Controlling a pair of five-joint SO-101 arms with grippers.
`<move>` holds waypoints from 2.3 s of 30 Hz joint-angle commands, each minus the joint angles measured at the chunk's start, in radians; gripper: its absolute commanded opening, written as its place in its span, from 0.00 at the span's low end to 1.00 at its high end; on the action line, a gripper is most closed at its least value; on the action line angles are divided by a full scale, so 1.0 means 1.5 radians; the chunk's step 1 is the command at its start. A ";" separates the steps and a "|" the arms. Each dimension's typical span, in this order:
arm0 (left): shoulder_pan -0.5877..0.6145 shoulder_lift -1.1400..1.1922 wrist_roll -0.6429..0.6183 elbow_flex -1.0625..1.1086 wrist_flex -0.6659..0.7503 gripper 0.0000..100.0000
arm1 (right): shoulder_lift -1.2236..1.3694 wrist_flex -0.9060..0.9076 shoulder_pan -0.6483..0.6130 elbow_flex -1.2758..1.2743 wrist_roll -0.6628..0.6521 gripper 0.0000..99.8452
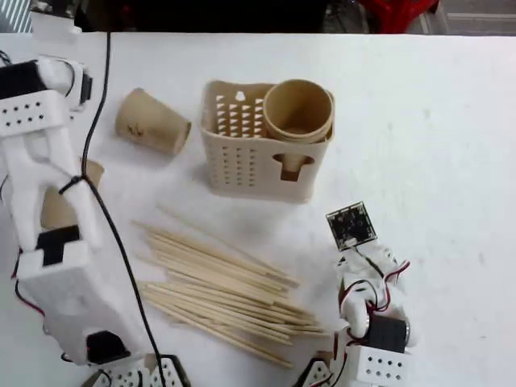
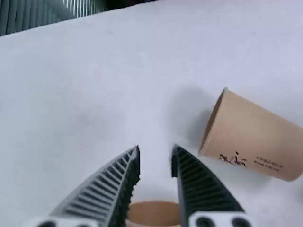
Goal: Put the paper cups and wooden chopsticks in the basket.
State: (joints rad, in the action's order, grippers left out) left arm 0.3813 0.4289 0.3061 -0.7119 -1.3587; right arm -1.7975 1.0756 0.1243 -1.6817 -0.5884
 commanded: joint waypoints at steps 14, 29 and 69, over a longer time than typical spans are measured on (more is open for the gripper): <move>-0.076 0.342 -0.293 -0.318 -0.012 0.33 | -0.004 -0.016 -0.021 -0.005 0.005 0.04; -0.115 0.442 -0.304 -0.405 -0.180 0.22 | -0.004 -0.017 -0.021 -0.005 0.005 0.04; -0.393 -0.152 -0.086 -0.399 -0.088 0.02 | -0.004 -0.017 -0.022 -0.005 0.005 0.04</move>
State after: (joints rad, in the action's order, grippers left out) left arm -0.0974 0.2662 0.1649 -1.3027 -1.6103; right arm -1.7975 1.0756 0.0997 -1.6817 -0.5884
